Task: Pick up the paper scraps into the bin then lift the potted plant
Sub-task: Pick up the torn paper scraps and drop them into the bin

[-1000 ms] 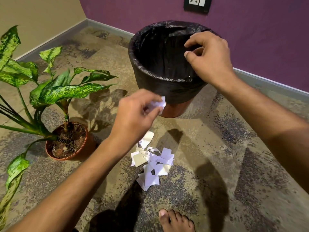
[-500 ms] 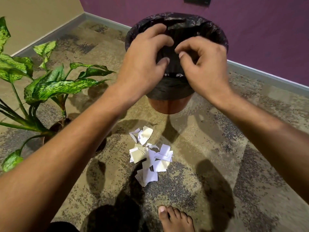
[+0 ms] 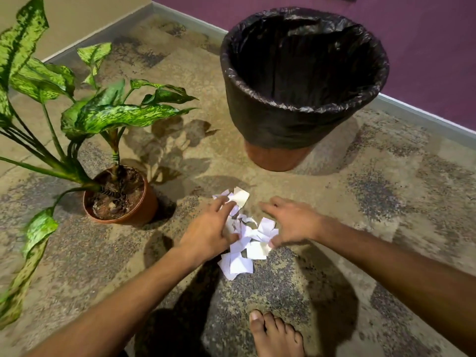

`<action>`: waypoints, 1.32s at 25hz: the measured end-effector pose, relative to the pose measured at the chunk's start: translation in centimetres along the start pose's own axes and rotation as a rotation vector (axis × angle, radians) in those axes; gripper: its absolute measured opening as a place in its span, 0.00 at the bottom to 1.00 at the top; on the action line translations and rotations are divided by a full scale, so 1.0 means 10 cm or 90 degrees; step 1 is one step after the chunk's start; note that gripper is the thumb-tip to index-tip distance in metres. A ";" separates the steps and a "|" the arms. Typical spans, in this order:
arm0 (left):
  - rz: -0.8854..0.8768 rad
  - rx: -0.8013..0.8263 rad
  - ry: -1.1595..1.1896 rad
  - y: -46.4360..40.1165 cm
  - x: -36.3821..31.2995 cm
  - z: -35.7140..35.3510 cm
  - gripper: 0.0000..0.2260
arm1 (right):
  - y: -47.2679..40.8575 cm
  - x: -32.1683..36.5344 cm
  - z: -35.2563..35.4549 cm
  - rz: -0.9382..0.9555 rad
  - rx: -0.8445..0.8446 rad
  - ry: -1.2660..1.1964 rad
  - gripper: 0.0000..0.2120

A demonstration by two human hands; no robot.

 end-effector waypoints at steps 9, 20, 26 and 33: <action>0.071 0.170 -0.087 -0.09 0.35 -0.53 0.46 | -0.35 0.34 -0.38 0.081 -0.030 0.147 0.55; 0.085 0.058 0.006 -0.18 0.48 -0.48 0.25 | -0.26 0.60 -0.12 0.142 -0.095 0.031 0.16; 0.112 0.052 0.026 -0.15 0.53 -0.34 0.21 | -0.09 0.44 0.23 0.097 -0.169 -0.066 0.11; 0.092 0.025 -0.022 -0.18 0.35 -0.28 0.19 | 0.63 0.39 1.72 0.132 -0.593 -0.107 0.05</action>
Point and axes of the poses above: each hand's wrist, its own y-axis away from the middle knuckle, its own z-axis out of the back of the hand, x = y × z, the point moved 6 cm from there along -y, towards the middle knuckle
